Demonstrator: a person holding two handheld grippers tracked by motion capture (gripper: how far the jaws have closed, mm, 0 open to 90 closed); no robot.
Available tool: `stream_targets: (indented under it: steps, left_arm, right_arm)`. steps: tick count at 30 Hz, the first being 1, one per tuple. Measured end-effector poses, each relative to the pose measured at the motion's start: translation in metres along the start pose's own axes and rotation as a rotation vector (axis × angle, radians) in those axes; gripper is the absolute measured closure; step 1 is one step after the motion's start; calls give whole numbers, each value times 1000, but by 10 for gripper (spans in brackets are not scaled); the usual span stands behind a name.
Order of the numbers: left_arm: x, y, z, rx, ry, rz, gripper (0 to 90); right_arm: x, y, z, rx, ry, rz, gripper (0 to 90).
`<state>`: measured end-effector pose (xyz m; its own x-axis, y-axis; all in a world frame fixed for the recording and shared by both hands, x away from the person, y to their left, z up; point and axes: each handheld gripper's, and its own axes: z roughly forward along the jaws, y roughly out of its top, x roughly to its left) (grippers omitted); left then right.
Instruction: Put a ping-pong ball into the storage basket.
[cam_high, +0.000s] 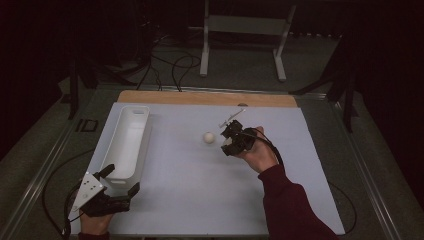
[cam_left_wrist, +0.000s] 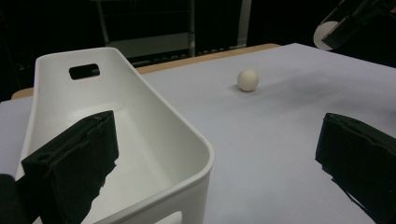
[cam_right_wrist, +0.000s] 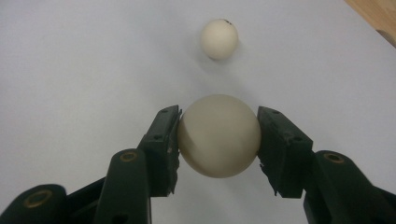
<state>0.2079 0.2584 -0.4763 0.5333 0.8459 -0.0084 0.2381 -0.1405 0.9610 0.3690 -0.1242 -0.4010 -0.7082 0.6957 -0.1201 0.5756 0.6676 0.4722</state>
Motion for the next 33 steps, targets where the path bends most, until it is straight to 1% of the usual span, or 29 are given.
stream_targets:
  steps: [1,3,4,6,8,12,14,15,17,19,23,25,27,32,33]
  left_arm:
    - [0,0,0,0,0,0,0]
    - [0,0,0,1,0,1,0]
    - [0,0,0,1,-1,2,0]
    - [0,0,0,2,-1,2,0]
    - [0,0,0,2,1,2,0]
    - [0,0,0,2,2,2,0]
    - [0,0,0,3,1,2,0]
    - [0,0,0,3,0,2,0]
    - [0,0,0,4,1,4,0]
    - [0,0,0,3,0,2,0]
    - [0,0,0,6,1,4,0]
    - [0,0,1,7,1,4,0]
    - [0,0,1,7,1,3,0]
    - [0,0,1,7,1,4,0]
    - [0,0,1,7,2,4,0]
  right_arm:
    - [0,1,0,-2,0,6,504]
    - [-1,1,-1,-1,4,-5,504]
    - [0,2,-1,-2,1,5,504]
    - [0,3,-1,-4,0,-3,504]
    - [0,4,-2,-7,2,6,504]
    - [0,8,-2,-11,4,-3,504]
    - [1,10,-2,-11,3,3,504]
    - [0,10,-2,-13,3,-4,505]
    - [0,11,-2,-13,4,3,504]
    - [0,12,-2,-13,3,-2,505]
    - [1,14,-3,-17,0,3,504]
    - [0,14,-3,-21,3,-6,504]
    - [0,16,-4,-20,1,-3,504]
    - [1,19,-6,-26,3,-11,505]
    - [2,20,-6,-26,5,-5,504]
